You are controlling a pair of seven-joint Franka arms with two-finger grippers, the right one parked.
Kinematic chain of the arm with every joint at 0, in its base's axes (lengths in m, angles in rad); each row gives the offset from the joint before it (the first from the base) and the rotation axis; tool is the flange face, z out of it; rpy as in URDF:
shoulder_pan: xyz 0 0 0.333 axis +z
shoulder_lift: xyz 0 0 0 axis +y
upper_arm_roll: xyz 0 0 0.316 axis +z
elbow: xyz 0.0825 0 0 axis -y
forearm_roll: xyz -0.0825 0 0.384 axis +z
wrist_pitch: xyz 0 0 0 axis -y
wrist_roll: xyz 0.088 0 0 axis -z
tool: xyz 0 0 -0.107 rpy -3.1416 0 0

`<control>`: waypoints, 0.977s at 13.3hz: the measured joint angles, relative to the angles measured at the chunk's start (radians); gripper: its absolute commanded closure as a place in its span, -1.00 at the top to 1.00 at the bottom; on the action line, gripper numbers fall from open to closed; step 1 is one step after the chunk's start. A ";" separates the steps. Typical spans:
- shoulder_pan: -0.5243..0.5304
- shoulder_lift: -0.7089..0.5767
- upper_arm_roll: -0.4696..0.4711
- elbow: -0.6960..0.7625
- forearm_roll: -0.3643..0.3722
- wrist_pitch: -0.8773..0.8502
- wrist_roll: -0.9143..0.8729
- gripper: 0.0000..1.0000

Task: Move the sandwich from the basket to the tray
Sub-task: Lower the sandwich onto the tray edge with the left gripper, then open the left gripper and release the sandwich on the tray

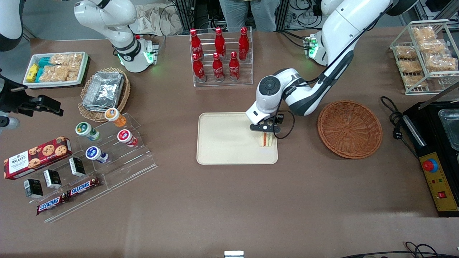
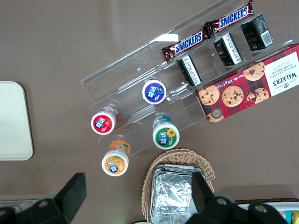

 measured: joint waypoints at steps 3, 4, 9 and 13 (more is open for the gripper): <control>0.004 -0.001 0.000 0.008 0.001 0.001 -0.007 0.99; 0.007 -0.006 0.000 0.014 0.001 0.002 -0.014 0.99; 0.025 -0.102 -0.002 0.053 -0.009 -0.005 -0.060 0.99; 0.064 -0.150 -0.002 0.070 -0.054 -0.041 -0.060 0.99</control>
